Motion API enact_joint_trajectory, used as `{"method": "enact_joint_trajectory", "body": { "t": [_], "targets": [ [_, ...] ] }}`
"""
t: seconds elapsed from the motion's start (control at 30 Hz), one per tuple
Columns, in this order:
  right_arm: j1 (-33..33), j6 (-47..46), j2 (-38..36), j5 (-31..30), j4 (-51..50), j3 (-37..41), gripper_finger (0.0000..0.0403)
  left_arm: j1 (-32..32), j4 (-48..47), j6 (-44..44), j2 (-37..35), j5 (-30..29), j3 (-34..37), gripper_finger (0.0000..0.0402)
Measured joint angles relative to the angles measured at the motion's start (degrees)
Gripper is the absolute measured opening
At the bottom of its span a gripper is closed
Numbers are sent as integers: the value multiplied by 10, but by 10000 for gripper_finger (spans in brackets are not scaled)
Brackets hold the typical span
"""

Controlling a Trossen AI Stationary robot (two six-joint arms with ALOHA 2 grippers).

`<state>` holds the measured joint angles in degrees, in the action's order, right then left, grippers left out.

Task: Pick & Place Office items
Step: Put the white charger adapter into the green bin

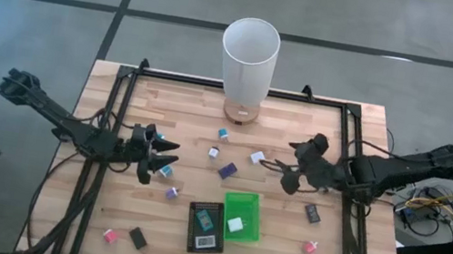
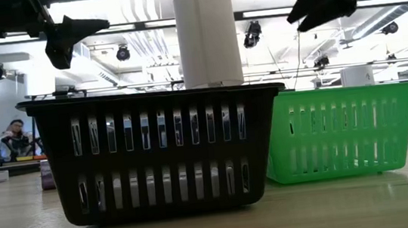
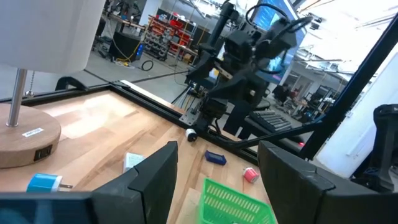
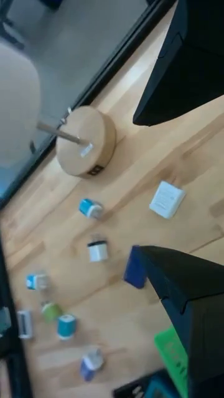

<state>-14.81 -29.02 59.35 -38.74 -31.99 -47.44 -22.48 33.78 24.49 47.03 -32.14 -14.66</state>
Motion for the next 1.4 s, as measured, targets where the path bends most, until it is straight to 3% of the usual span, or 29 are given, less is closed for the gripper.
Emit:
{"method": "enact_joint_trajectory", "body": {
  "t": [0.17,0.33,0.5,1.0,1.4],
  "targets": [
    [47,103,9,96,-13,-1,325,0,0,-1,0,-3,0,227],
    [78,206,40,109,-57,-9,325,0,0,18,0,-4,0,227],
    [94,249,108,138,-103,-55,325,0,0,23,0,-4,0,227],
    [97,324,336,103,-214,-202,325,0,-3,45,0,16,0,227],
    [103,313,348,103,-243,-195,324,0,-4,45,0,24,0,227]
  ]
}}
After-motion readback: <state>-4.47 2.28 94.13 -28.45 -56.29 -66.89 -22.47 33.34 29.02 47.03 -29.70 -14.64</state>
